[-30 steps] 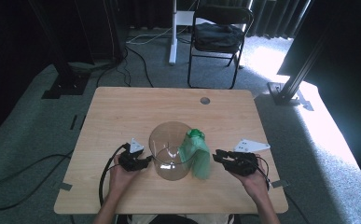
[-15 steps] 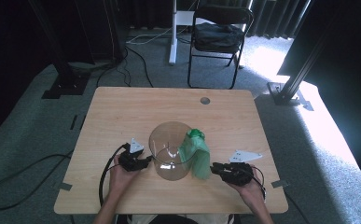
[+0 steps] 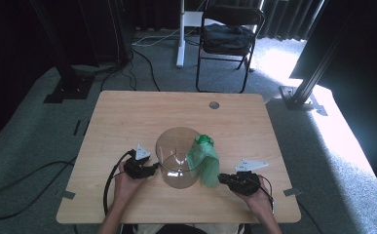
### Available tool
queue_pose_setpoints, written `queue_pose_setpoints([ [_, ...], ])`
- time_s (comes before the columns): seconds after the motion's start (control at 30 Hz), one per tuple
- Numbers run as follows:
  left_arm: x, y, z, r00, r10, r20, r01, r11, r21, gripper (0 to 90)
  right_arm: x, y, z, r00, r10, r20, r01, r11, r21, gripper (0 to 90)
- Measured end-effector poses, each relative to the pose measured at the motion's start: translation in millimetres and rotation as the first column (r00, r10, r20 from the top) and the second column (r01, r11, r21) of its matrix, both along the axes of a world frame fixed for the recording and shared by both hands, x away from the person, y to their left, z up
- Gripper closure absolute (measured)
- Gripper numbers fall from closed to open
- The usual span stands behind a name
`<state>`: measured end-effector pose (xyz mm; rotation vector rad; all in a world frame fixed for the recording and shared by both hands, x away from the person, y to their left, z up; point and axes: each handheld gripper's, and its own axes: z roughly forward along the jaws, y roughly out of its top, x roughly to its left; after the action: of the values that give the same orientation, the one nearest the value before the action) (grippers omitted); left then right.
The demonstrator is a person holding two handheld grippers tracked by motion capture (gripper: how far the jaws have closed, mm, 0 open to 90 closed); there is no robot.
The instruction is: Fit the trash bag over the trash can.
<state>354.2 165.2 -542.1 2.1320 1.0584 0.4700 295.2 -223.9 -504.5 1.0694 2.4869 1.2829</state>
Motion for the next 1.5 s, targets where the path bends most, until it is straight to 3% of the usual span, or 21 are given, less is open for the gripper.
queue_pose_setpoints([
  [0.37, 0.0, -0.1, 0.0, 1.0000, 0.000, 0.000, 0.000, 1.0000, 0.000, 46.8, 6.4, 10.0, -15.9, 0.9984, 0.026, -0.050, -0.026, 1.000, -0.005, 79.0],
  [0.53, 0.1, -0.1, 0.0, 1.0000, 0.000, 0.000, 0.000, 1.0000, 0.000, 46.9, 11.5, 7.9, -16.0, 0.9988, 0.006, -0.048, -0.006, 1.000, -0.009, 88.8],
  [0.67, 0.0, -0.4, 0.2, 1.0000, 0.002, 0.000, -0.002, 1.0000, 0.002, 46.9, 14.5, 1.6, -11.0, 0.9989, -0.025, -0.039, 0.025, 1.000, 0.012, 90.0],
  [0.9, -0.5, -2.0, 0.8, 1.0000, -0.002, -0.002, 0.002, 1.0000, 0.006, 48.4, 20.7, -15.4, 8.0, 0.9968, -0.080, 0.005, 0.080, 0.996, 0.051, 90.0],
  [1.13, 0.0, -4.2, 2.0, 0.9999, -0.012, 0.007, 0.012, 0.9999, 0.009, 48.5, 30.7, -31.6, 41.2, 0.9898, -0.122, 0.073, 0.115, 0.989, 0.097, 90.0],
  [1.5, -0.3, -6.3, 5.7, 0.9992, -0.022, 0.032, 0.022, 0.9997, -0.005, 51.7, 40.6, -30.9, 98.4, 0.9727, -0.123, 0.197, 0.099, 0.987, 0.126, 90.0],
])
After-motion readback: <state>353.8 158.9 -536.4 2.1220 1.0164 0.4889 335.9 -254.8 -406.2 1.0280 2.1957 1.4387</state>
